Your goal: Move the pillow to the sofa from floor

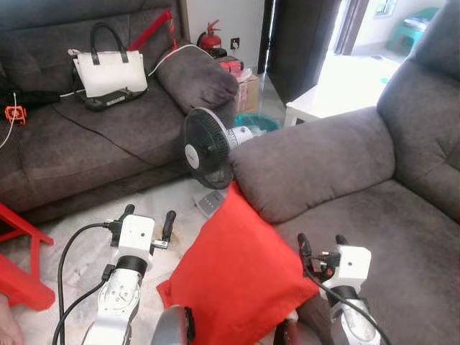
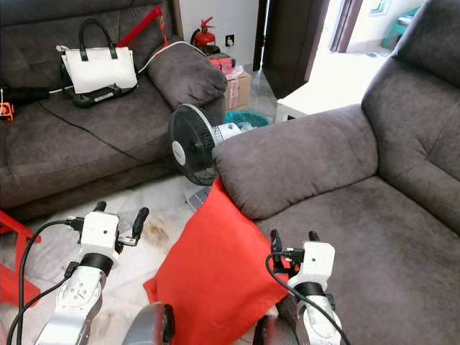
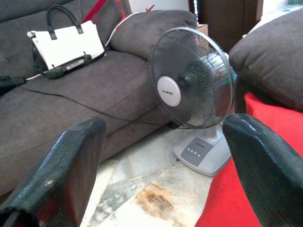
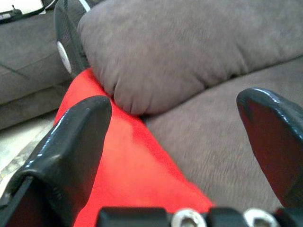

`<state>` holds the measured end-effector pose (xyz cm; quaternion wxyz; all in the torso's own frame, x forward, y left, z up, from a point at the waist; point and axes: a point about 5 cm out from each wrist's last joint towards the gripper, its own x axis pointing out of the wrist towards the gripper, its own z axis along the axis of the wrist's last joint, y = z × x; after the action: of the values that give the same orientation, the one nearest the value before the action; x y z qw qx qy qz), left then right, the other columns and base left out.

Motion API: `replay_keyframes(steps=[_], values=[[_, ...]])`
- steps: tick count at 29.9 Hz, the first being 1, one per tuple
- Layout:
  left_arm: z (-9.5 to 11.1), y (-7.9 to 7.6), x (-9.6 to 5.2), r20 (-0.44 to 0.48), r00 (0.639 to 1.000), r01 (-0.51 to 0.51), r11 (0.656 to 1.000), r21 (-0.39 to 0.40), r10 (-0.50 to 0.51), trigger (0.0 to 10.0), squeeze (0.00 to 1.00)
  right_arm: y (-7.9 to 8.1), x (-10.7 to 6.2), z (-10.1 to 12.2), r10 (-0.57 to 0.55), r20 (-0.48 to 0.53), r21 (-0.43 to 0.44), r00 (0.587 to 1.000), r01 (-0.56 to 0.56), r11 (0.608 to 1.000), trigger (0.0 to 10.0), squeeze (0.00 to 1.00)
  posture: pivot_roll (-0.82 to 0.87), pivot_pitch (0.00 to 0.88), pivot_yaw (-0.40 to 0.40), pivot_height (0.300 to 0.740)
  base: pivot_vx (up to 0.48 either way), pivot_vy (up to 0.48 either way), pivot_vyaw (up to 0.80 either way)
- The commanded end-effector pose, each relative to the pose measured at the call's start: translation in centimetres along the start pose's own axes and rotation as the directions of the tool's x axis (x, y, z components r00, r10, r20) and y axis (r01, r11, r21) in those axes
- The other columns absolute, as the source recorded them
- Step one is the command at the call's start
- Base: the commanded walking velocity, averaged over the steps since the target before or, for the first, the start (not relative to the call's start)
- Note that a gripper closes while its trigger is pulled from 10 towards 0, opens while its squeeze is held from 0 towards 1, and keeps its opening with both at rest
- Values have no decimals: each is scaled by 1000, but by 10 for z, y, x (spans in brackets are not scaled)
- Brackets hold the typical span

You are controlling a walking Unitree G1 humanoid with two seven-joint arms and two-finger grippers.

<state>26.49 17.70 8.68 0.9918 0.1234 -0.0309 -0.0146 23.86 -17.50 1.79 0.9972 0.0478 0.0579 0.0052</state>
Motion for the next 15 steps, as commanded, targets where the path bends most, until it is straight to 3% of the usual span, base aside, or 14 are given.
replay_keyframes(steps=[1,15], values=[[-1,-1,-2,-4,1000,4,1000,20,-4,10000,0,0,-1,1,-1,1,-1,1000,1,1000,10000,0,91,0,-15,554,0,0,0],[-3,-2,-4,-18,1000,4,1000,15,-3,10000,0,2,1,-4,22,-41,8,999,-21,1000,10000,0,96,15,-22,554,0,0,0]])
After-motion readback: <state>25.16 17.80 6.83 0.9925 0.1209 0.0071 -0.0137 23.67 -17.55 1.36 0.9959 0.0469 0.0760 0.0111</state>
